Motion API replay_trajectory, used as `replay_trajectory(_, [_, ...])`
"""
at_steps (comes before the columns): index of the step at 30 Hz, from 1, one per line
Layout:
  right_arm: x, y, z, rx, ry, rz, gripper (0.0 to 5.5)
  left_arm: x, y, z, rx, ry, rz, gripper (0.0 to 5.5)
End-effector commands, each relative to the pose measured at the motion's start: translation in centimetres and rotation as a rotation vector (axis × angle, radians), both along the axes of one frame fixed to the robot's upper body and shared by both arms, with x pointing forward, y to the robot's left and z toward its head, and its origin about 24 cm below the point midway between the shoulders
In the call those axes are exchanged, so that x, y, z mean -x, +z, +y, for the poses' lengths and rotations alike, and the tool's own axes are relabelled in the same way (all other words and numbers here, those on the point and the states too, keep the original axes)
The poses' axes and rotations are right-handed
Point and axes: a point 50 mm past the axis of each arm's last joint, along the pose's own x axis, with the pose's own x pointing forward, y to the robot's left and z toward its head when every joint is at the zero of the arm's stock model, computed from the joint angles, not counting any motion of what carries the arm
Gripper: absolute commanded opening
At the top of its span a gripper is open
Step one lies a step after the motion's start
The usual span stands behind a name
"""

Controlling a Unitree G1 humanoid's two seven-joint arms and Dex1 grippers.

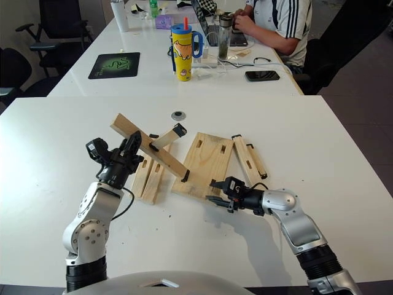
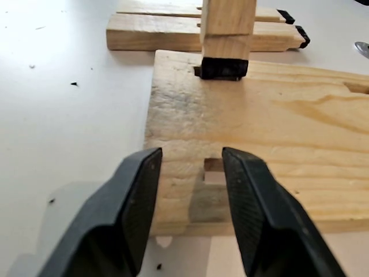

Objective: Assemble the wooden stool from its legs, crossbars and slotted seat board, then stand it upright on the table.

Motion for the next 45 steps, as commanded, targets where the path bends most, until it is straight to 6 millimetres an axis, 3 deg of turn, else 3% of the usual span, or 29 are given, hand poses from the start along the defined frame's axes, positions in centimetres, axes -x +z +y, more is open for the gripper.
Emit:
replay_trajectory(1, [1.0,-2.5,-0.7,0.104,-0.013,0.073,1.93,0.2,-0.3,0.5,-0.053,0.033,0.069,1.05])
replay_trajectory(8, [1.0,-3.1,-0.7,0.113,-0.031,0.069,1.93,-0.1,-1.1,0.8,-0.144,0.007,0.177,1.05])
replay_trajectory(24, [0.9,-3.5,-0.5,0.134,-0.037,0.062,1.93,-1.3,-1.4,1.4,-0.417,0.029,0.245,1.05])
replay_trajectory(37, [1.1,-3.5,-0.1,0.125,-0.044,0.054,1.93,0.1,-2.0,-1.5,-0.626,-0.075,0.136,1.06])
replay_trajectory(45, [0.5,-1.5,0.9,-0.012,-0.071,-0.018,1.93,0.7,-3.6,-0.7,-0.679,-0.016,0.245,1.06])
